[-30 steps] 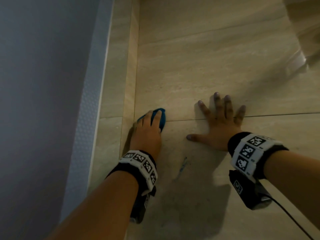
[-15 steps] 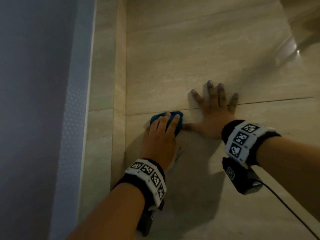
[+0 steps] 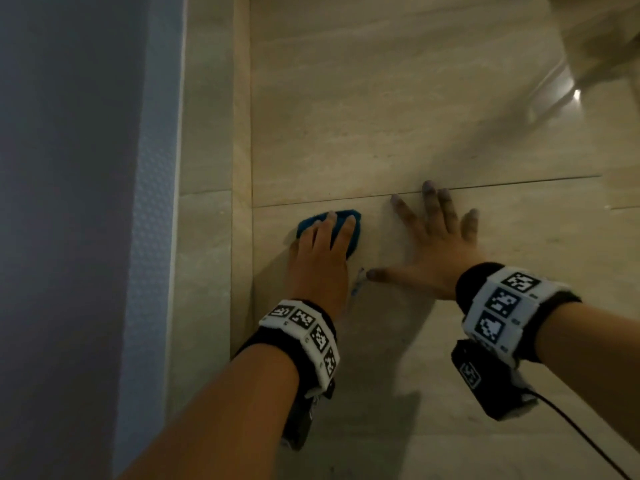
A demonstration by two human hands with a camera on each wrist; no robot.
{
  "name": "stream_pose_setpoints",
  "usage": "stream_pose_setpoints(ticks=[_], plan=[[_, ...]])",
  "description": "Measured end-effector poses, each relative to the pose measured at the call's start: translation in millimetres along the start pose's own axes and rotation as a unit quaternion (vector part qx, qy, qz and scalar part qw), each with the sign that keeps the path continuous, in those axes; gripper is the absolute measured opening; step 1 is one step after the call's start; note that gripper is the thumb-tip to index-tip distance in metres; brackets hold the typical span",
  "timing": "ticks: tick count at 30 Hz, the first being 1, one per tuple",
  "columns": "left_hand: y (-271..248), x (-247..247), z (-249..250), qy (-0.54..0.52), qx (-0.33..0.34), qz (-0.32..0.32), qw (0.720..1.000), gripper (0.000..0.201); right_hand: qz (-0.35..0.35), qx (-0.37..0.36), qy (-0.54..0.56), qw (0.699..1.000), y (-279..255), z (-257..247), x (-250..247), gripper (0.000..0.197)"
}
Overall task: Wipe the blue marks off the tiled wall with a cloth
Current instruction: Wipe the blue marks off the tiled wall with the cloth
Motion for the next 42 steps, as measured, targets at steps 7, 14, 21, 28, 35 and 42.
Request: stream_pose_setpoints(ticks=[7,14,21,28,35,42], plan=[[12,-8,-6,0.004,0.017,0.039,0.999,0.058,-0.002,-0.001,0.017,1.000,1,1,8,0.124],[25,-13,-2,-0.020,-0.017,0.070,0.997,0.059,0.007,-0.013,0.015,1.000,3,2,9,0.123],[-15,6,24,0.025,0.072,0.038,0.996,0.063,0.012,-0.017,0.001,1.000,4,2,10,0.122],[7,-8,20,0.030,0.060,0.040,0.997,0.068,0.009,-0.020,-0.004,1.000,5,3,11,0.122],[39,-20,34,0.001,0.032,0.052,0.998,0.063,0.004,-0.036,0.010,0.999,6,3,12,0.119],[1,-2,42,0.031,0.098,0.004,0.995,0.066,0.002,-0.035,0.014,0.999,4,3,11,0.117]])
Point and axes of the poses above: each hand's wrist, its own y-axis towards the middle knuckle, its own x-axis out of the palm, z = x × y, the point moved 9 cm from there along y, towards the middle knuckle, and after that the axes turned 11 degrees about y, right-handed, at the moved point
